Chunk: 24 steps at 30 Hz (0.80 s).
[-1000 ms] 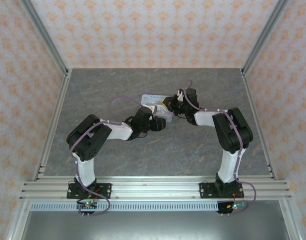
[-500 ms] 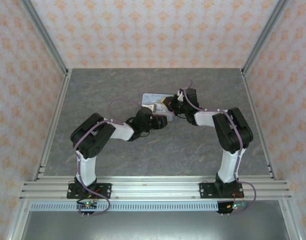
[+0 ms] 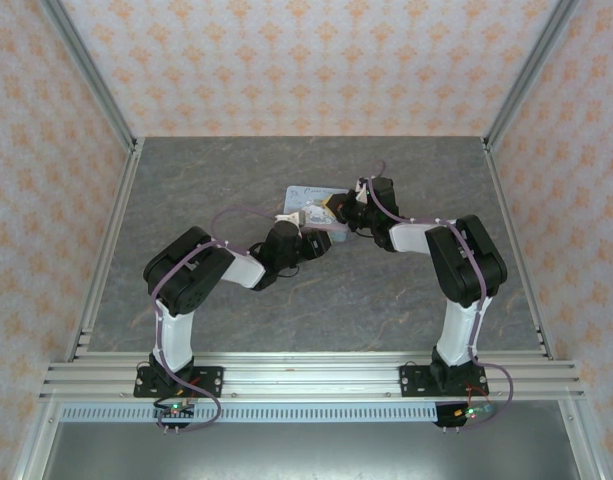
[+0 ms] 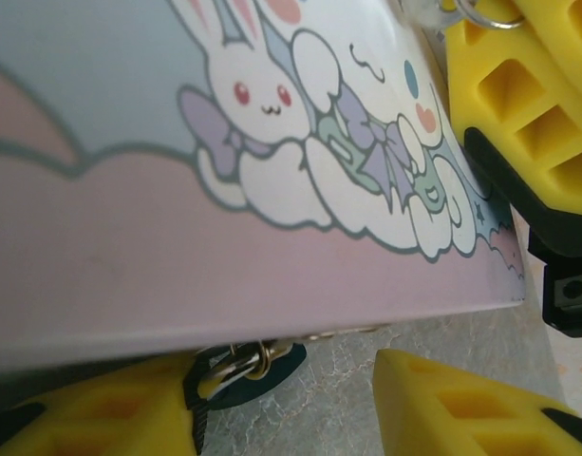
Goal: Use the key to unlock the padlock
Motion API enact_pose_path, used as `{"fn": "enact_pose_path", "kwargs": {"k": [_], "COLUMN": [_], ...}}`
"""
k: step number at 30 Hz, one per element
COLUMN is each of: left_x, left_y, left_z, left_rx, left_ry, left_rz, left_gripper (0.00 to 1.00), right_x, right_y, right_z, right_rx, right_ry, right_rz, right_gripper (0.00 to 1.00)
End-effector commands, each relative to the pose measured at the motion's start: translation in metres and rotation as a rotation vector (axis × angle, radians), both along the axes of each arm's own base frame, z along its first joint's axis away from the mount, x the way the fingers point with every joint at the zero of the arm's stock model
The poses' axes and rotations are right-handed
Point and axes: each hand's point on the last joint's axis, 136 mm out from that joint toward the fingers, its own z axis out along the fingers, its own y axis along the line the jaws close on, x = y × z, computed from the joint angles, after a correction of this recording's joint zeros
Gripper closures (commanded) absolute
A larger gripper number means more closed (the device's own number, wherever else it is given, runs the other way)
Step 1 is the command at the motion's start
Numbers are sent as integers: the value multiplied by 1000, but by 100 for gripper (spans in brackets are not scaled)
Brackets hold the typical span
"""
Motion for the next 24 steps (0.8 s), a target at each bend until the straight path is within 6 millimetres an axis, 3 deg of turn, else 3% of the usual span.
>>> {"fn": "enact_pose_path", "kwargs": {"k": [1, 8, 14, 24], "left_x": [-1, 2, 7, -1], "left_y": [-6, -5, 0, -5], "left_z": [4, 11, 9, 0], "left_rx": [-65, -173, -232, -241], "left_ry": [7, 14, 25, 46], "left_rz": [3, 62, 125, 155], "left_gripper": [51, 51, 53, 55], "right_x": [-2, -3, -3, -4], "right_y": [-4, -4, -4, -4], "right_z": [-9, -9, -10, -11], "right_rx": [-12, -12, -12, -11], "right_ry": [2, 3, 4, 7], "right_rz": [-9, -9, -8, -8], "right_gripper": [100, 100, 100, 100]}}
